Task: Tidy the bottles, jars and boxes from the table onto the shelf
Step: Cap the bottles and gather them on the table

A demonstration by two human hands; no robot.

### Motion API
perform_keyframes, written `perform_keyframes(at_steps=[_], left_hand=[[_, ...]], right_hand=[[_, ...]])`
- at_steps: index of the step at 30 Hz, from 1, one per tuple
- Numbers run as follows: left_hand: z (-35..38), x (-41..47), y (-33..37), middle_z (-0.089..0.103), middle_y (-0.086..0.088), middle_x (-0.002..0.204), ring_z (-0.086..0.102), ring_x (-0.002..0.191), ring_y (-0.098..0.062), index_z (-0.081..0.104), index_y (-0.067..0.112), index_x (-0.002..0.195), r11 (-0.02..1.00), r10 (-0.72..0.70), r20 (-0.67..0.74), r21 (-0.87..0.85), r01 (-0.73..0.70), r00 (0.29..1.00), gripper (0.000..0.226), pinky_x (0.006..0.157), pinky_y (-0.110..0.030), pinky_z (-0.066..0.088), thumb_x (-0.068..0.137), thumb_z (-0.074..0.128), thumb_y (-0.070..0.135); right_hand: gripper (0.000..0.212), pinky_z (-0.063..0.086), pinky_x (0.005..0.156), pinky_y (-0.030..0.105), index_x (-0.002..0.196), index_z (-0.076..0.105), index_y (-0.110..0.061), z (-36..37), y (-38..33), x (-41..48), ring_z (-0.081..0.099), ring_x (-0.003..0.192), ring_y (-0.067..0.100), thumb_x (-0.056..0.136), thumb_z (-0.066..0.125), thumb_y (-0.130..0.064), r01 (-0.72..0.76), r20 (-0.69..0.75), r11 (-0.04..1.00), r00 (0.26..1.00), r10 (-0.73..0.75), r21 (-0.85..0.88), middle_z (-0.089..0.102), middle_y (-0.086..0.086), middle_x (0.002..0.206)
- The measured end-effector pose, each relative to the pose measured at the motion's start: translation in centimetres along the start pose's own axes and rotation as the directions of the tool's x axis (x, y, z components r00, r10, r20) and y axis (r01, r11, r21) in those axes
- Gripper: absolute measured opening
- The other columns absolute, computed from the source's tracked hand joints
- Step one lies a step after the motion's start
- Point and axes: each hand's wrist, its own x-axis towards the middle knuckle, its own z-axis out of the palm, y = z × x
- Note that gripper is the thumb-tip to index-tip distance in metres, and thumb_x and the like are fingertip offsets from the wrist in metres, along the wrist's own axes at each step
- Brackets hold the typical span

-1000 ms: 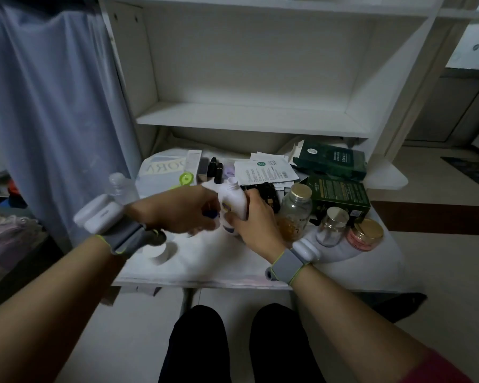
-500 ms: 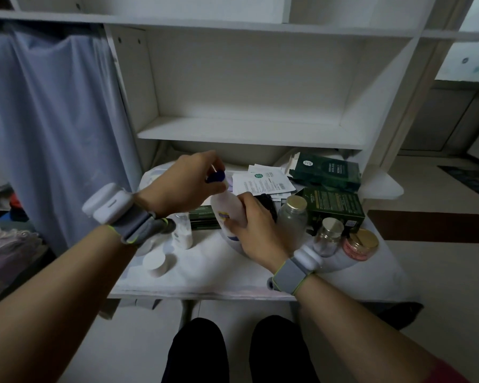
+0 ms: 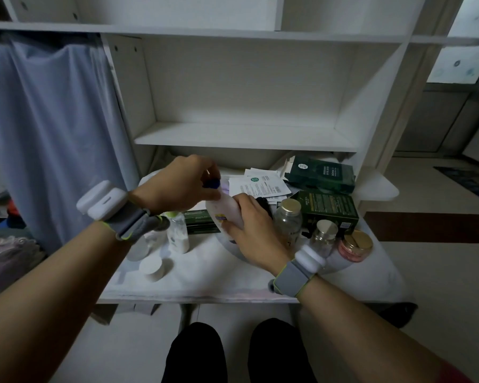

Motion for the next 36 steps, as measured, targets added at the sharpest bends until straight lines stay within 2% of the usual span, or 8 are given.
perform_keyframes(at_steps=[5,8,15,20,24,29,33,36], left_hand=[[-0.1,0.1,0.0,0.066,0.003,0.109,0.063,0.085,-0.016,0.058,0.020,0.116,1.000,0.016,0.070,-0.015,-0.015,0.997,0.044,0.078,-0.029,0.050,0.078,0.076,0.032],[0.1,0.5,0.5,0.069,-0.006,0.092,0.064,0.079,-0.024,0.062,0.010,0.099,0.997,-0.066,0.065,0.030,0.064,0.996,0.044,0.070,-0.037,0.053,0.084,0.061,0.051],[-0.6,0.8,0.9,0.065,0.003,0.110,0.064,0.093,-0.017,0.059,0.022,0.116,0.998,0.041,0.235,0.026,-0.048,0.971,0.033,0.087,-0.034,0.052,0.085,0.069,0.022],[0.0,1.1,1.0,0.070,-0.013,0.090,0.065,0.080,-0.028,0.066,0.006,0.095,0.991,-0.068,0.171,0.122,0.047,0.983,0.035,0.070,-0.036,0.053,0.092,0.056,0.039],[-0.3,1.2,0.7,0.066,0.001,0.110,0.064,0.091,-0.018,0.060,0.024,0.114,0.998,0.018,0.266,0.055,-0.034,0.964,0.031,0.087,-0.039,0.053,0.084,0.069,0.021],[0.4,1.3,0.7,0.070,-0.010,0.081,0.069,0.067,-0.026,0.065,0.007,0.094,0.995,-0.095,0.218,0.043,0.088,0.971,0.028,0.055,-0.029,0.054,0.092,0.058,0.034],[0.3,1.1,0.6,0.068,-0.004,0.098,0.069,0.065,-0.017,0.063,0.013,0.105,0.999,-0.011,0.231,-0.049,0.023,0.973,0.019,0.061,-0.029,0.059,0.088,0.066,0.021],[0.6,1.1,0.5,0.071,-0.009,0.083,0.070,0.058,-0.018,0.064,0.006,0.094,0.994,-0.094,0.197,-0.032,0.102,0.976,0.028,0.051,-0.023,0.054,0.091,0.060,0.034]], right_hand=[[0.028,0.046,0.084,0.045,0.113,0.048,-0.012,-0.4,0.2,-0.1,0.052,0.101,0.028,0.091,0.060,-0.024,0.003,0.025,1.000,1.000,-0.003,-0.021,0.051,0.008,0.116],[0.029,0.045,0.085,0.043,0.114,0.049,-0.010,-0.6,0.2,-0.1,0.051,0.103,0.027,0.091,0.060,-0.025,0.000,0.014,0.999,1.000,0.000,-0.035,0.051,0.008,0.117],[0.029,0.046,0.083,0.045,0.113,0.049,-0.010,-0.7,0.8,0.0,0.052,0.101,0.028,0.090,0.062,-0.023,0.001,0.019,0.999,1.000,0.000,-0.049,0.051,0.008,0.116],[0.028,0.046,0.084,0.045,0.112,0.048,-0.011,-0.6,1.1,0.0,0.052,0.102,0.030,0.090,0.061,-0.023,-0.001,0.022,0.997,1.000,0.003,-0.075,0.050,0.007,0.116],[0.028,0.047,0.082,0.045,0.113,0.049,-0.011,-0.5,1.2,-0.1,0.053,0.101,0.029,0.091,0.061,-0.023,0.003,0.032,0.997,0.999,-0.001,-0.077,0.050,0.007,0.116],[0.026,0.046,0.083,0.046,0.111,0.048,-0.012,-0.5,1.2,0.0,0.053,0.101,0.029,0.091,0.061,-0.023,0.012,0.025,0.997,1.000,-0.011,-0.075,0.050,0.006,0.115],[0.028,0.046,0.083,0.044,0.113,0.048,-0.012,-0.5,1.3,-0.2,0.052,0.102,0.028,0.091,0.060,-0.024,0.018,0.021,0.995,1.000,-0.016,-0.099,0.050,0.005,0.117],[0.027,0.046,0.083,0.046,0.112,0.048,-0.013,-0.5,1.3,-0.1,0.052,0.102,0.029,0.090,0.060,-0.024,0.029,0.011,0.992,1.000,-0.028,-0.120,0.050,0.005,0.116]])
